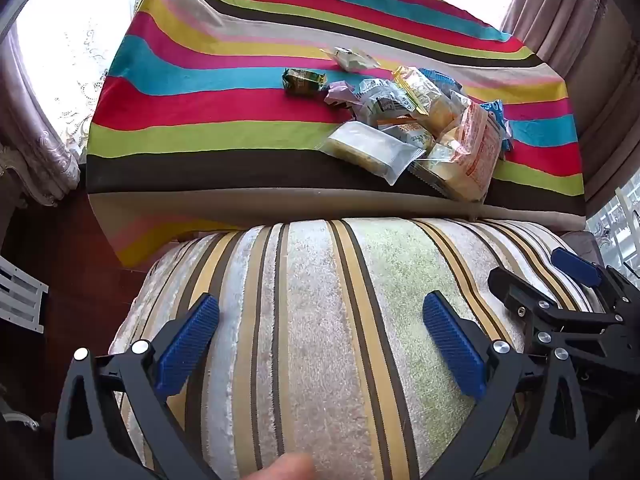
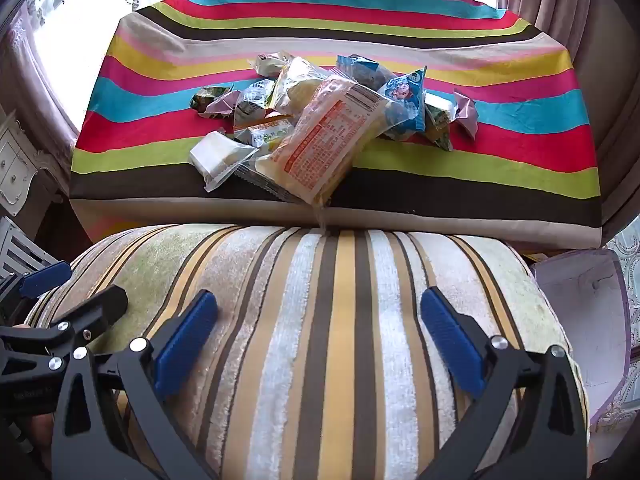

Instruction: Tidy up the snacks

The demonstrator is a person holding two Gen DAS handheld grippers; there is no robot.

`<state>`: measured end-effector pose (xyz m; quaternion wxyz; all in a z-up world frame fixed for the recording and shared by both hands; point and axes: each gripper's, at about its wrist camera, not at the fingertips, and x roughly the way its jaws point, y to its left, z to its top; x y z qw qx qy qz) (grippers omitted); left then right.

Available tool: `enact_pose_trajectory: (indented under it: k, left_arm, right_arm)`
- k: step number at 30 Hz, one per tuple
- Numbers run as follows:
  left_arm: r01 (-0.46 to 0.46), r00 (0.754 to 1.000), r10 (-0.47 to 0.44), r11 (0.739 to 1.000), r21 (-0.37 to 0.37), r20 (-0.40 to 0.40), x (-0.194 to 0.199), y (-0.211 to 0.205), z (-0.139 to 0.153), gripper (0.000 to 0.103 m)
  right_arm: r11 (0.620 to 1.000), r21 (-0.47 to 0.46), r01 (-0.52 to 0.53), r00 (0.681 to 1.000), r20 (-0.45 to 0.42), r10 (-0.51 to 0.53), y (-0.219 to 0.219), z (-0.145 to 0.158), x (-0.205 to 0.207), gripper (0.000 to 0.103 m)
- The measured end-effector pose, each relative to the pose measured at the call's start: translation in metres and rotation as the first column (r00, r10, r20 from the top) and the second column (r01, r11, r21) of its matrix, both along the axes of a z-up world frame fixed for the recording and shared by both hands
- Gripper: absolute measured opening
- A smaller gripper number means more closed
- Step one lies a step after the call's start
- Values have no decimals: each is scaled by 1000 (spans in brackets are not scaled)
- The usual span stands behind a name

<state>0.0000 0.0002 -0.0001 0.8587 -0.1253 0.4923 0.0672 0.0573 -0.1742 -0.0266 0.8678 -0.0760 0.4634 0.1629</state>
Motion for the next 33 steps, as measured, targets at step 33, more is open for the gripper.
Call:
enact_pose_trajectory:
  k: [33]
  left_arm:
    - [-16, 1000, 16, 1000, 14, 8, -5, -1, 3, 99]
  right_arm:
    - [1000, 17, -1, 1000, 10, 1, -3, 1, -4, 102]
